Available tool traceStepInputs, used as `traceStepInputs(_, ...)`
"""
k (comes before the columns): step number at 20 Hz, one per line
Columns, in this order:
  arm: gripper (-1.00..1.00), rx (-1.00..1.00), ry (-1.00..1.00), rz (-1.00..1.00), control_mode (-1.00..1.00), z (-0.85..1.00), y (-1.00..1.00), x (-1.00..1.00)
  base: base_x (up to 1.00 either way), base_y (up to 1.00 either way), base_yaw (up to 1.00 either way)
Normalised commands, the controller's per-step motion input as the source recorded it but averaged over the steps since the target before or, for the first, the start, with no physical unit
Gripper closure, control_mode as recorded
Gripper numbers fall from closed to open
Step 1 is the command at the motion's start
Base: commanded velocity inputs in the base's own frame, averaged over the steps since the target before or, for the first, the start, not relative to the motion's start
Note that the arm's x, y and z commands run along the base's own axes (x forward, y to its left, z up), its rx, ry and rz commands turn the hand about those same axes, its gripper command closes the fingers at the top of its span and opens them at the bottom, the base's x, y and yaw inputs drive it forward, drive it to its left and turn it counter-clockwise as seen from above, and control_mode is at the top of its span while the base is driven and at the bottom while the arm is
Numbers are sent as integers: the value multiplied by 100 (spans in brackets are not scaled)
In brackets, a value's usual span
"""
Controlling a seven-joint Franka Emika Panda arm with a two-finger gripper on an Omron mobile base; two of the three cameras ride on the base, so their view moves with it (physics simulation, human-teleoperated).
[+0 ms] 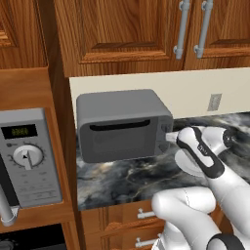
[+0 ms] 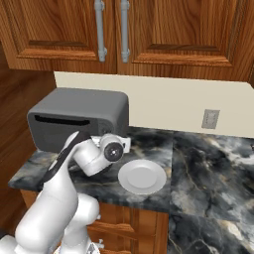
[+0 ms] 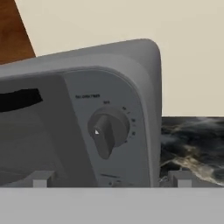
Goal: Pull the toaster oven rack outwards. Pick up the baguette from the plate and place it on the toaster oven rack. Close the toaster oven door fully and set the temperature to the lowest setting.
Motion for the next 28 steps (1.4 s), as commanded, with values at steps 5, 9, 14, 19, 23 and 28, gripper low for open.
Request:
traceStepInputs(5, -100, -1, -20, -5, -100, -1, 4, 10, 0, 0, 0)
traceStepInputs(9, -100, 0, -9, -2, -100, 0, 0, 13, 0, 0, 0)
traceStepInputs(14, -100, 0, 0, 0, -100, 0, 0, 1, 0, 0, 0)
traceStepInputs(19, -100, 0, 0, -5, -100, -5, 0, 0, 0, 0, 0)
traceStepInputs(23, -100, 0, 0, -11, -100, -3, 0, 0, 0, 0, 0)
traceStepInputs(28, -100, 0, 0, -3, -100, 0, 0, 0, 0, 0, 0)
